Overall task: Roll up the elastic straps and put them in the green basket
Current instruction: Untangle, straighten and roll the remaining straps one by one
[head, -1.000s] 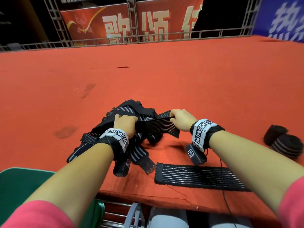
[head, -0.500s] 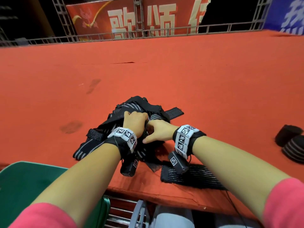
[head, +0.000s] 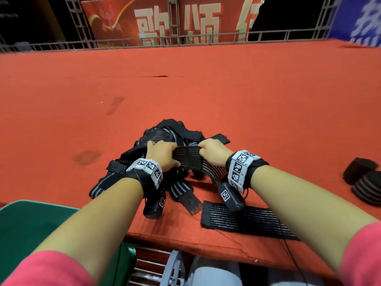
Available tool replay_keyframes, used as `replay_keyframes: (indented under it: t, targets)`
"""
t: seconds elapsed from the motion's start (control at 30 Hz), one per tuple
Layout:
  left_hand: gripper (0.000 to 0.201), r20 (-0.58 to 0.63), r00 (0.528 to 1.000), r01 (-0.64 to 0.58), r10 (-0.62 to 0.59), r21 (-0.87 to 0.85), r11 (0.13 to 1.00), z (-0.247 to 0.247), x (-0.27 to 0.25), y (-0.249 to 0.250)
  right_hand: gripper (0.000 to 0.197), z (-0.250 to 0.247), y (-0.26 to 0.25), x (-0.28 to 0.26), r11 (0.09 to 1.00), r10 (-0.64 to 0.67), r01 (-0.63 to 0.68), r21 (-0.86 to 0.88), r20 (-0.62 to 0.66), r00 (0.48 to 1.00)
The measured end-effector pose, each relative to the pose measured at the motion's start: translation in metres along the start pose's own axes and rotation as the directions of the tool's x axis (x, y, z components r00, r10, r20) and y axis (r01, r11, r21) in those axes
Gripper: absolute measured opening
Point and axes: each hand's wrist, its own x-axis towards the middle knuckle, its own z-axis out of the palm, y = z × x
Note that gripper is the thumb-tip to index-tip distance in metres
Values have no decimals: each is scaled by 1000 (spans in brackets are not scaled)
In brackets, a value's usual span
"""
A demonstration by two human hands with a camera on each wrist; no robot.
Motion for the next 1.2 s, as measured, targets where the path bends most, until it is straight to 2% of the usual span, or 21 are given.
replay_keyframes:
  t: [0.23,0.53,0.7,0.87,1.0,1.07,1.2]
  targets:
    - [44,100,991,95,-88,-72,993,-4,-6,-14,22,-16,13,-2,1000,-12,11,-26,-58,998]
    - [33,110,985,140,-129,-96,986,-10,-1,-4,22,-40,39,-15,998,52,-56,-33,-127,991]
    - [26,144,968,221,-207,-92,971,-13,-1,2,22,-56,55,-28,994,104,-106,-2,-182,978]
    - [14,107,978,190,-177,-133,973,-10,1,12,20,-77,79,-46,984,167,-176,-30,-201,965]
    - [3,76,988,144,-134,-151,978,-14,2,27,20,-82,91,-57,977,212,-213,14,-185,960]
    - [4,50,991,134,-127,-169,977,-17,1,31,18,-84,97,-62,975,222,-222,14,-154,963]
    - [11,26,996,91,-87,-329,940,-23,1,32,12,-88,107,-76,977,207,-210,-26,-88,974]
